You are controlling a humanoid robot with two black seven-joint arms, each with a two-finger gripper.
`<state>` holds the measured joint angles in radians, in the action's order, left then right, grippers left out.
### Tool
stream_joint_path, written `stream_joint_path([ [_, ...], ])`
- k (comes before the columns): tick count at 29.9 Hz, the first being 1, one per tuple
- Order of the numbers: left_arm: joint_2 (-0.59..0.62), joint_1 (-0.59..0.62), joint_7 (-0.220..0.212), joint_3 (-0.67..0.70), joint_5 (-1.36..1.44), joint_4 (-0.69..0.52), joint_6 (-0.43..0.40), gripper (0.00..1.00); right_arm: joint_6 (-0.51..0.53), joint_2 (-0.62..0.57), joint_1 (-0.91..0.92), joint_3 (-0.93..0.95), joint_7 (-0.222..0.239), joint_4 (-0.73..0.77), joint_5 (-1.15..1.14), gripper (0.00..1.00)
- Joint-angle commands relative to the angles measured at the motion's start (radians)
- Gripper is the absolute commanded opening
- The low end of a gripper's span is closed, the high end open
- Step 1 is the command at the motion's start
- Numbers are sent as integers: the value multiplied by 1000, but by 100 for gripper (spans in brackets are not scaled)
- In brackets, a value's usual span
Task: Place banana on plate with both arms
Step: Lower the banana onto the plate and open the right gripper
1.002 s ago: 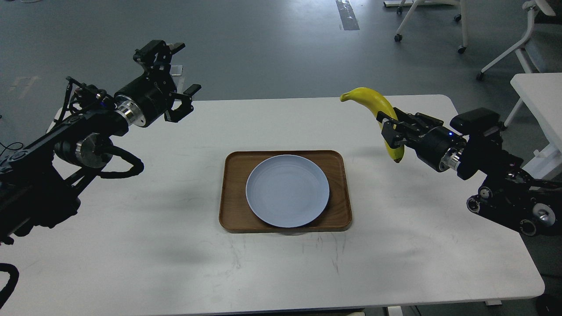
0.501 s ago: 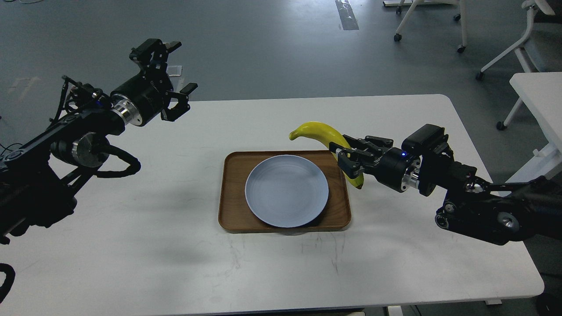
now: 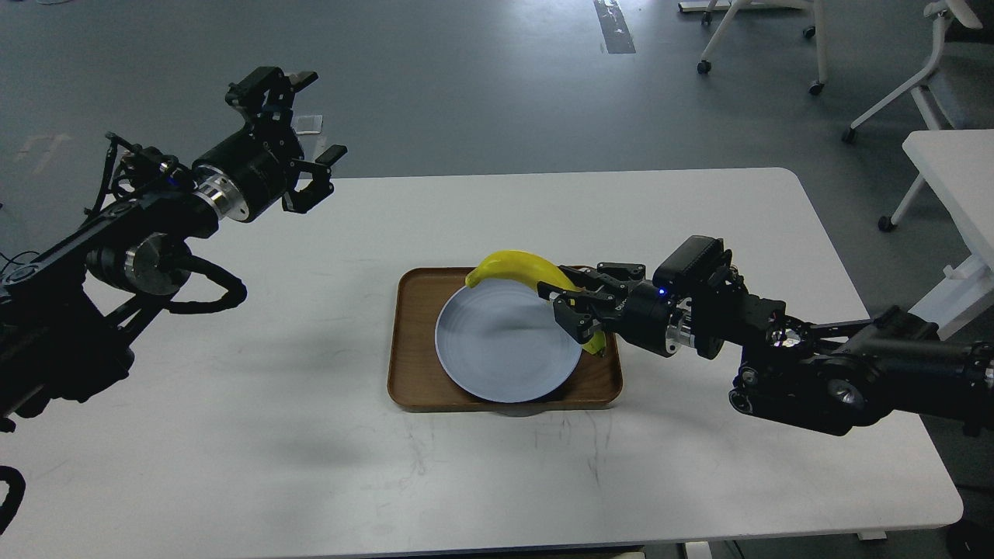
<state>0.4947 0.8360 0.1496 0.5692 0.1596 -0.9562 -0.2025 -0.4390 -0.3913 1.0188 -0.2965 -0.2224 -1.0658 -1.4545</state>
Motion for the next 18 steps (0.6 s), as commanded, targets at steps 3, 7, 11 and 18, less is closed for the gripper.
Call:
stream_joint_path([
  [3,2,0,13,-2,0,1,0,98,0,25,-8,-1,0,9,5,30],
  [7,8,0,13,-2,0,1,0,98,-4,28,-11,0,3,4,16,89],
  [11,12,0,15,-2,-3,1,0,98,-6,28,-14,0,8,4,14,96],
  [18,8,0,16,3,-5,1,-8,98,-10,0,6,25,9,-13,17,100],
])
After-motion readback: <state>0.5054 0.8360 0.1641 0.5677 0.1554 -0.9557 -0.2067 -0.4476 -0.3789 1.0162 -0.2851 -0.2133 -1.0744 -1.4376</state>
